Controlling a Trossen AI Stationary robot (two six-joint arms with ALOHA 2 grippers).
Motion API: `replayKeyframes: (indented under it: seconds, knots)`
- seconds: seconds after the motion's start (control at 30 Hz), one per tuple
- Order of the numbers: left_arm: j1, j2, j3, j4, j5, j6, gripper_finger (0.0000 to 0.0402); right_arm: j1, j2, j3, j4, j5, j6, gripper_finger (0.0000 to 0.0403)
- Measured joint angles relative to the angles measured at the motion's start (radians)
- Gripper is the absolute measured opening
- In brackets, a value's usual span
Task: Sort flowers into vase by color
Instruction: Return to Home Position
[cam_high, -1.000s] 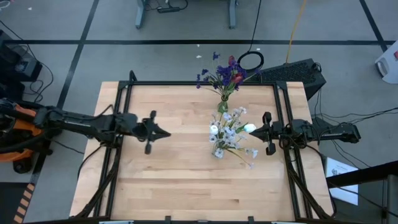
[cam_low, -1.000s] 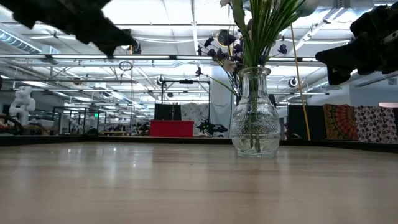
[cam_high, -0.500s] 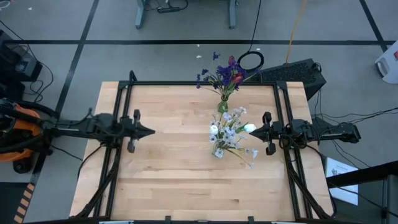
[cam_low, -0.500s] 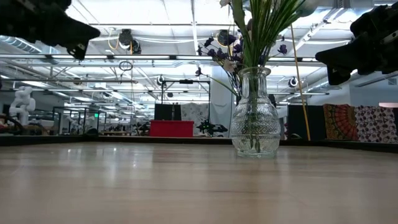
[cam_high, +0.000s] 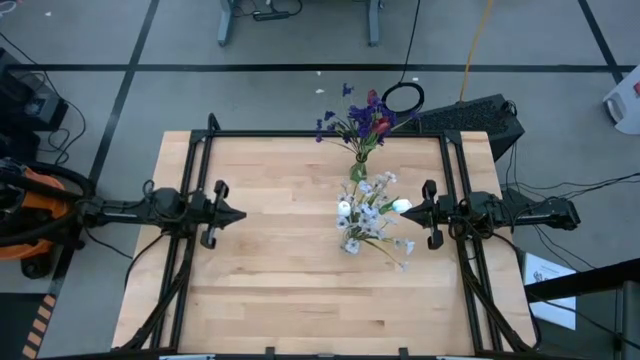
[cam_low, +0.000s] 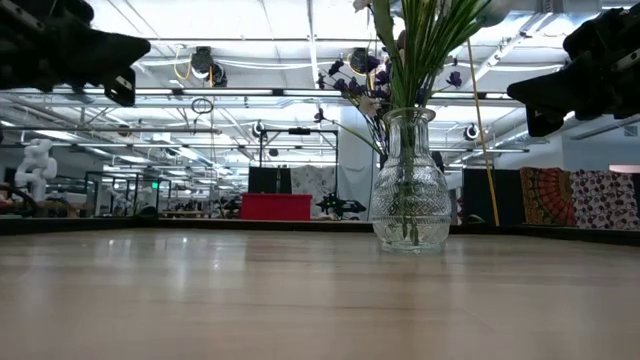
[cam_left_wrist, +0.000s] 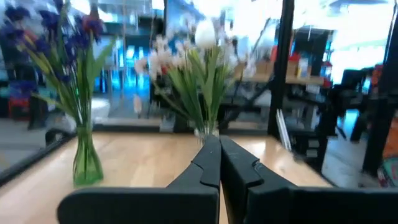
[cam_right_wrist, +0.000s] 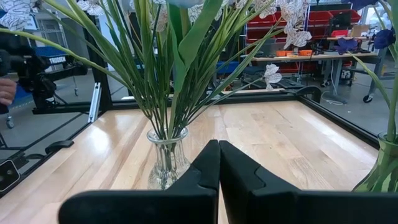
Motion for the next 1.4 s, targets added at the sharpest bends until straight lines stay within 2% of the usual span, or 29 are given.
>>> replayKeyframes:
  seconds: [0.03, 0.1, 0.33, 0.5, 0.63, 1.4]
  knots:
    - [0.0, -0.002, -0.027, 0.054, 0.0, 0.0, 0.0002, 0.0, 0.0, 0.0, 0.0, 0.0, 0.0, 0.0]
    - [0.001, 0.001, -0.029, 0.063, -0.002, 0.005, 0.0002, 0.0, 0.001, 0.0, 0.0, 0.002, 0.0, 0.0]
    - [0.001, 0.002, -0.029, -0.089, -0.018, 0.027, 0.0002, 0.0, 0.001, 0.0, 0.0, 0.002, 0.0, 0.0]
    - [0.001, 0.005, -0.03, -0.09, -0.021, 0.055, 0.0002, 0.0, 0.001, 0.0, 0.0, 0.002, 0.0, 0.0]
    - [0.001, 0.029, -0.03, -0.09, -0.06, 0.06, 0.0002, 0.0, 0.001, 0.0, -0.001, 0.002, 0.0, 0.0]
    - [0.001, 0.051, -0.031, -0.088, -0.064, 0.052, 0.0015, 0.0, 0.001, 0.0, -0.001, 0.002, 0.0, 0.0]
